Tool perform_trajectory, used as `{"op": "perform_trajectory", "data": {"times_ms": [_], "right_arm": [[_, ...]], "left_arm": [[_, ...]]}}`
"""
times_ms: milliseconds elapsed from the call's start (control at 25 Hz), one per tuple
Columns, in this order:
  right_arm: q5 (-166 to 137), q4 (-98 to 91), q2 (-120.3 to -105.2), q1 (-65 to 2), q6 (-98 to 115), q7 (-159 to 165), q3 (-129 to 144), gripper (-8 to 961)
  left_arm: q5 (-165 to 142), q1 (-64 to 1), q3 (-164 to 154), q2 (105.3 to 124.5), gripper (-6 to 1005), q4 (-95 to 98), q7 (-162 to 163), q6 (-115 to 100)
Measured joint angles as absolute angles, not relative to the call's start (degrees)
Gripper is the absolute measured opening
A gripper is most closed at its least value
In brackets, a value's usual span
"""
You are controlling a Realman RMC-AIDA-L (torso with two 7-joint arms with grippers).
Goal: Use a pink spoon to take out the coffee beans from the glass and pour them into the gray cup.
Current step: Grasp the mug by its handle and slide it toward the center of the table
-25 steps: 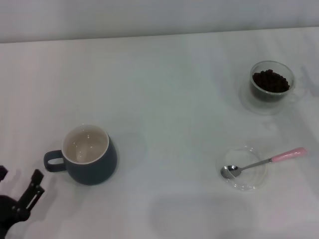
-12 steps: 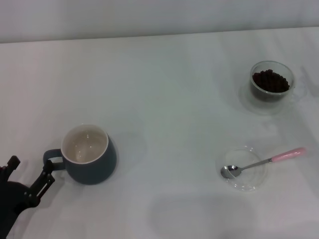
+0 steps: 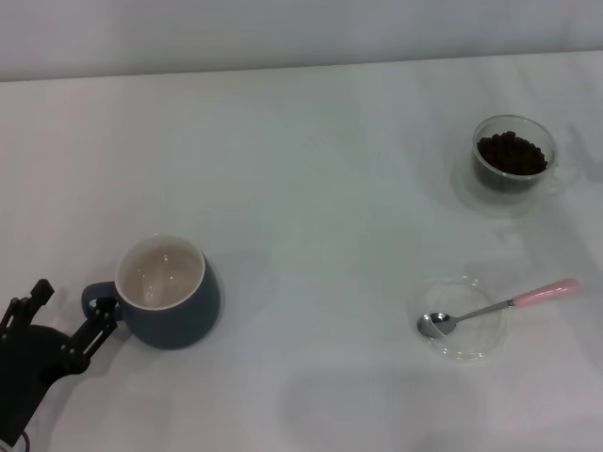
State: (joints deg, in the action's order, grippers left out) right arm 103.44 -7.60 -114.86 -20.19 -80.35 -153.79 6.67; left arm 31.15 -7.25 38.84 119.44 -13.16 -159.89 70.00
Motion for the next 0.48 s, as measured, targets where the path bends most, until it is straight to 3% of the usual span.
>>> {"op": "perform_trajectory", "data": {"times_ms": [240, 480], "right_arm": [[103.46, -7.57, -114.86, -20.19, -80.22, -153.91, 6.59, 871], [103.50, -7.55, -114.86, -20.13, -80.19, -153.92, 6.58, 870]], "left_arm": [[31.10, -6.94, 38.84, 119.44, 868, -13.20, -160.26, 70.34], [31.19, -6.88, 38.84, 119.53, 638, -13.35, -160.35, 70.43]]}}
